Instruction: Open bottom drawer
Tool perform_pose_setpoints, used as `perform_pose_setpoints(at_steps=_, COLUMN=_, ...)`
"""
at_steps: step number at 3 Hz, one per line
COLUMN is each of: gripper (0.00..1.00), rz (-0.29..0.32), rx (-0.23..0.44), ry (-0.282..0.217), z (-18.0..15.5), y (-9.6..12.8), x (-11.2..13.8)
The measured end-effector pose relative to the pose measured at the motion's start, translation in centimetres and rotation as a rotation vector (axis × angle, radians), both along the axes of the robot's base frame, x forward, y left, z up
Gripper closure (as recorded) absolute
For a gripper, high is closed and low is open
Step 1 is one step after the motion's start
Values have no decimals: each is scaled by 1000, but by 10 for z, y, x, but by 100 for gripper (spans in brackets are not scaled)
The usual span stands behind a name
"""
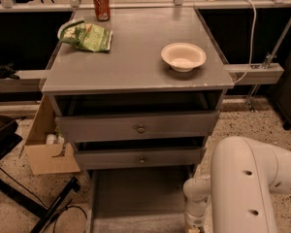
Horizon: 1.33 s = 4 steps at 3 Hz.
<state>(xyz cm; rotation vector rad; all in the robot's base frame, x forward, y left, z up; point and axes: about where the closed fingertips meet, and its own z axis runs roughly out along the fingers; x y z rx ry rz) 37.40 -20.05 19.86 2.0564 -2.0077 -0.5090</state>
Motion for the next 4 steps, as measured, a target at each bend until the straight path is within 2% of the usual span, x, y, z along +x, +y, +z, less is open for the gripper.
perform_pose_setpoints(at_steps=1, gripper=81, rz=0, rx=0, ry=0, z=0, y=0, x=0)
perform_pose_setpoints(at_steps=4, gripper=11, rz=0, rx=0, ry=0, z=0, y=0, x=0)
